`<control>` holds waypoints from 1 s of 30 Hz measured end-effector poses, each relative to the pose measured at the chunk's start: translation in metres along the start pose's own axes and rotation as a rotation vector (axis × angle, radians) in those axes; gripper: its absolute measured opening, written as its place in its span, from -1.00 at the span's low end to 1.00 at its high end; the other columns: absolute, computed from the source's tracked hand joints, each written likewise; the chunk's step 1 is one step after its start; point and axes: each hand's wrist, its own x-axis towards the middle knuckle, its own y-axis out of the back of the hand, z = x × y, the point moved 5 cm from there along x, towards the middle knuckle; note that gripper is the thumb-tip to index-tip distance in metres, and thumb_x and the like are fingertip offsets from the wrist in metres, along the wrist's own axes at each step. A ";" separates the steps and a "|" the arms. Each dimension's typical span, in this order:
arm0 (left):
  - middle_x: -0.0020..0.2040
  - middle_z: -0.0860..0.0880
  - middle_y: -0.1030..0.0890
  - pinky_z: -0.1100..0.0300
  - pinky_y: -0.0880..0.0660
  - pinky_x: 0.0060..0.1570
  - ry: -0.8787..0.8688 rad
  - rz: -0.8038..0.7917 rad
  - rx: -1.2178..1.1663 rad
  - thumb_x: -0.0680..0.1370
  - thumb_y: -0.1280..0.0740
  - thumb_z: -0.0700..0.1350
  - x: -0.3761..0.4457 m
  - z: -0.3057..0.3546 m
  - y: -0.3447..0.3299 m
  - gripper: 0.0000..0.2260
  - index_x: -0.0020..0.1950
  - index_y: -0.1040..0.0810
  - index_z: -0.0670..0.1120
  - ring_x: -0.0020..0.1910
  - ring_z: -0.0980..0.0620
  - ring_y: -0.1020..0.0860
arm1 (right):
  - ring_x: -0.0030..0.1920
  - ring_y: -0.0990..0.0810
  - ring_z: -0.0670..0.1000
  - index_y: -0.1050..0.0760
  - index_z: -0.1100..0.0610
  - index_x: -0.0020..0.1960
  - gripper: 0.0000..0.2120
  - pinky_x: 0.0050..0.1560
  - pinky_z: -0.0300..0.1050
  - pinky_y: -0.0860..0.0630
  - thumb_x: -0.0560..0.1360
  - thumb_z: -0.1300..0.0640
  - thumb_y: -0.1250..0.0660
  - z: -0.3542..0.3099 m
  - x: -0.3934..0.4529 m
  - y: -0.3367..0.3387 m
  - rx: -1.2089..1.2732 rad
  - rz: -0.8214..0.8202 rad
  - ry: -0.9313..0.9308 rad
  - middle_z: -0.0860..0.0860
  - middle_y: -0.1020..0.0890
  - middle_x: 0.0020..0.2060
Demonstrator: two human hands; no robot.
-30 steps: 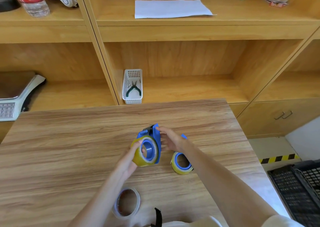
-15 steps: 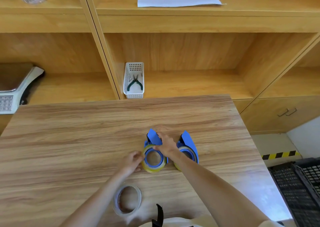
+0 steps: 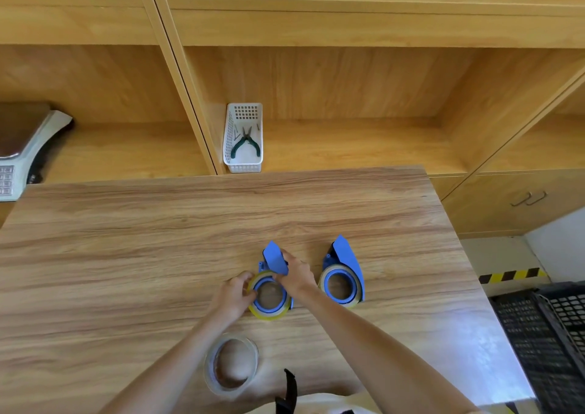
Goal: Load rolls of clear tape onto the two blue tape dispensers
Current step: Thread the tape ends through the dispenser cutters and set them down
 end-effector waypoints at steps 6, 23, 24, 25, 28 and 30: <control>0.13 0.07 -0.59 0.10 -0.47 -0.05 0.018 0.011 0.128 0.56 -0.29 0.02 -0.004 -0.002 -0.001 -0.64 0.35 -0.35 0.16 0.12 -0.02 -0.58 | 0.39 -0.45 0.12 -0.24 0.09 0.53 -0.39 0.36 -0.01 -0.41 0.55 0.05 -0.37 -0.006 0.002 0.021 -0.137 -0.148 0.064 0.09 -0.45 0.41; 0.08 0.10 -0.58 0.17 -0.42 0.02 -0.359 0.304 -0.135 0.52 -0.30 -0.28 -0.024 0.039 0.008 -0.60 0.31 -0.44 0.03 0.11 0.06 -0.54 | -0.36 -0.40 0.02 0.31 -0.33 0.52 -0.02 -0.27 -0.04 -0.44 0.51 0.41 -0.19 0.082 -0.035 0.097 -0.406 0.149 -0.037 0.11 -0.45 0.12; 0.08 0.10 -0.58 0.15 -0.43 0.03 -0.364 0.303 -0.138 0.52 -0.30 -0.28 -0.024 0.039 0.008 -0.61 0.30 -0.44 0.04 0.11 0.07 -0.54 | -0.31 -0.46 0.06 0.31 -0.33 0.52 -0.02 -0.26 -0.03 -0.45 0.51 0.41 -0.20 0.079 -0.036 0.097 -0.372 0.156 -0.045 0.11 -0.47 0.11; 0.08 0.12 -0.58 0.16 -0.44 0.03 -0.361 0.301 -0.142 0.53 -0.30 -0.26 -0.024 0.040 0.007 -0.63 0.29 -0.45 0.05 0.11 0.09 -0.55 | -0.24 -0.52 0.10 0.30 -0.32 0.53 -0.02 -0.25 -0.03 -0.46 0.50 0.40 -0.21 0.076 -0.036 0.096 -0.327 0.158 -0.043 0.12 -0.48 0.13; 0.09 0.18 -0.58 0.14 -0.46 0.06 -0.367 0.241 -0.180 0.57 -0.30 -0.13 -0.025 0.046 0.004 -0.71 0.27 -0.47 0.11 0.11 0.14 -0.56 | -0.03 -0.61 0.20 0.26 -0.28 0.55 -0.04 -0.19 -0.07 -0.44 0.50 0.36 -0.25 0.059 -0.036 0.097 -0.197 0.198 0.037 0.13 -0.51 0.26; 0.15 0.17 -0.58 0.07 -0.48 0.15 -0.361 0.181 -0.253 0.58 -0.31 -0.02 -0.025 0.053 0.001 -0.68 0.34 -0.44 0.12 0.15 0.15 -0.55 | 0.07 -0.62 0.21 0.24 -0.30 0.54 -0.05 -0.12 -0.07 -0.47 0.50 0.32 -0.28 0.044 -0.035 0.097 -0.108 0.231 0.123 0.08 -0.49 0.35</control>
